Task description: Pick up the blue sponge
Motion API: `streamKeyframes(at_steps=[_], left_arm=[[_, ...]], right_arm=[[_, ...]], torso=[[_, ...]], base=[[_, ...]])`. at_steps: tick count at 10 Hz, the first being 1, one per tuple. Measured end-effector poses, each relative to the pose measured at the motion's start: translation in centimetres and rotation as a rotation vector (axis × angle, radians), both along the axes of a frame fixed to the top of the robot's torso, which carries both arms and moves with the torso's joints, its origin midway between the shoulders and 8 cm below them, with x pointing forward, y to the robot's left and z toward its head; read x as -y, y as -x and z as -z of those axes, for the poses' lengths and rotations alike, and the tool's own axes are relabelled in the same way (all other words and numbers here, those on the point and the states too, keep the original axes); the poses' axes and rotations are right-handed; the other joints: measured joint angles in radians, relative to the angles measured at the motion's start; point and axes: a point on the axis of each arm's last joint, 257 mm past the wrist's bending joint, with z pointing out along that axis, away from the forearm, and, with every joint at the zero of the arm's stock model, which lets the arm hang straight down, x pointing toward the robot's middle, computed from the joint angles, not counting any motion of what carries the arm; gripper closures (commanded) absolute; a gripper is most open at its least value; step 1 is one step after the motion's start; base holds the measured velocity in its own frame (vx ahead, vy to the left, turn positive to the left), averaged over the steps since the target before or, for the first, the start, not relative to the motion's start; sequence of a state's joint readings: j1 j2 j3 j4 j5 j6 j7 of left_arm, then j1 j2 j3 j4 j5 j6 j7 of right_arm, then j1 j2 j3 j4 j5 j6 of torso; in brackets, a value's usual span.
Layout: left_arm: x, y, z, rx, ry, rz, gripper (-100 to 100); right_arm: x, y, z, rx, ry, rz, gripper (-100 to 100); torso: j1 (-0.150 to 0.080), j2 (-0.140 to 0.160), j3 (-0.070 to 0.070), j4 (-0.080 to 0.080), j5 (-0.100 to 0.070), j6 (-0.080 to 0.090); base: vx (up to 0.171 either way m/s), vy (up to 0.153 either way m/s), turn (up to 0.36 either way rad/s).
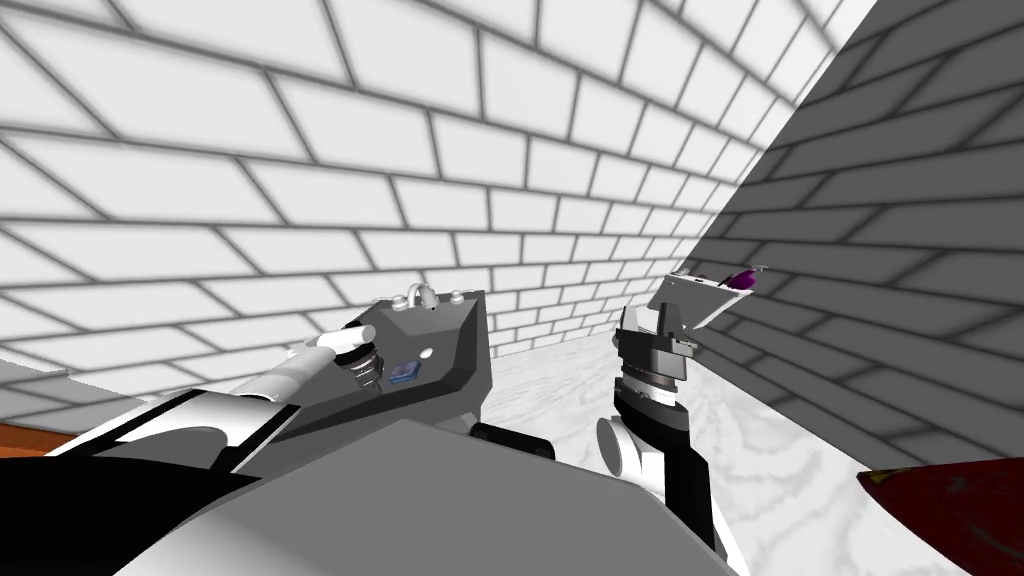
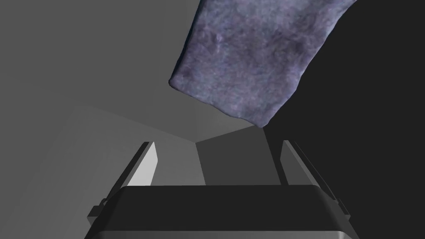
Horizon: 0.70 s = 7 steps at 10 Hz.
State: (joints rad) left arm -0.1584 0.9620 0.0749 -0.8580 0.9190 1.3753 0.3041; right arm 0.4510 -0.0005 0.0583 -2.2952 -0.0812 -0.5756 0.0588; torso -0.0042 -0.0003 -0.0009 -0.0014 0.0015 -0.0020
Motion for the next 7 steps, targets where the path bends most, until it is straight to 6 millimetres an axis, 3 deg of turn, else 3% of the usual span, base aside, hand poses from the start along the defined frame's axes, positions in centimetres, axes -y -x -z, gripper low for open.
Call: streamKeyframes(at_steps=[2, 7], left_arm=[[0.1, -1.8, -0.4, 0.011, -0.026, 0.031, -100], [3.8, -5.3, 1.0, 0.001, 0.008, 0.127, -100]], right_arm=[[0.0, 0.0, 0.0, 0.000, 0.000, 0.000, 0], [0.0, 0.0, 0.0, 0.000, 0.000, 0.000, 0]], torso=[[0.003, 0.003, 0.002, 0.001, 0.000, 0.000], [0.001, 0.000, 0.000, 0.000, 0.000, 0.000]], base=[[0.021, -0.021, 0.068], [0.043, -0.045, 0.142]])
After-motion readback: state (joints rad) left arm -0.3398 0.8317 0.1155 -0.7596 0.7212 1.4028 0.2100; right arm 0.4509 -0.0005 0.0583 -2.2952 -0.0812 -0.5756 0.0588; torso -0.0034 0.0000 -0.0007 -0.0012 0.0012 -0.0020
